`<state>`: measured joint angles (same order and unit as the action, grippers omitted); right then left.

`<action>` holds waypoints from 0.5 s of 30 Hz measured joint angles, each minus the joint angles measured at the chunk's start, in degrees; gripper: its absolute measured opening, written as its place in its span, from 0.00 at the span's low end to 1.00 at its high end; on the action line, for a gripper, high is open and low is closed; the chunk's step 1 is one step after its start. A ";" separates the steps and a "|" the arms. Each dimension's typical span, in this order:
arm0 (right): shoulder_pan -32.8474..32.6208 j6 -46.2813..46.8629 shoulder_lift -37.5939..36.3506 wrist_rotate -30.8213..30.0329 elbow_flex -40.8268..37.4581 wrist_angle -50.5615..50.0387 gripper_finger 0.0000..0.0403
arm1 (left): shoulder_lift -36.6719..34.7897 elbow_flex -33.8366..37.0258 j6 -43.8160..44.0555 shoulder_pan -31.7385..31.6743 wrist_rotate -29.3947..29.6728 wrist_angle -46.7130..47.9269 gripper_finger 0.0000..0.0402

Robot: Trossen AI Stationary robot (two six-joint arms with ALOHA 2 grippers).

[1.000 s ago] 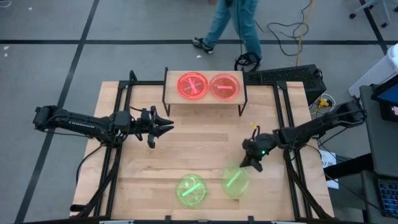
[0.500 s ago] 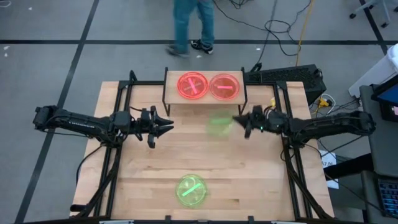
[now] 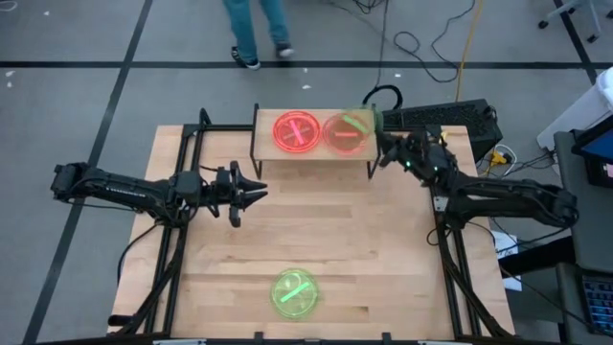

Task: Place and stack plates onto a shelf
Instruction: Stack the right green plate on top of the pink plate

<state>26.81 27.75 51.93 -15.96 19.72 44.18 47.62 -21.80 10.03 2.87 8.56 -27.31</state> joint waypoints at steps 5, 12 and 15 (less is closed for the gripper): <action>2.37 -3.15 5.46 2.00 7.88 -2.86 0.00 | 0.00 0.00 -1.11 0.00 2.77 -0.44 0.28; 8.22 -3.70 13.40 11.97 25.44 -33.36 0.00 | 0.00 0.00 -0.91 0.00 3.08 -0.42 0.28; 11.00 -4.34 15.44 14.89 29.58 -39.50 0.00 | 0.00 0.00 -0.91 0.00 3.08 -0.41 0.28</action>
<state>37.81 23.41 67.37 -1.07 49.30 4.68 47.62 -21.80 9.13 2.87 11.64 -27.72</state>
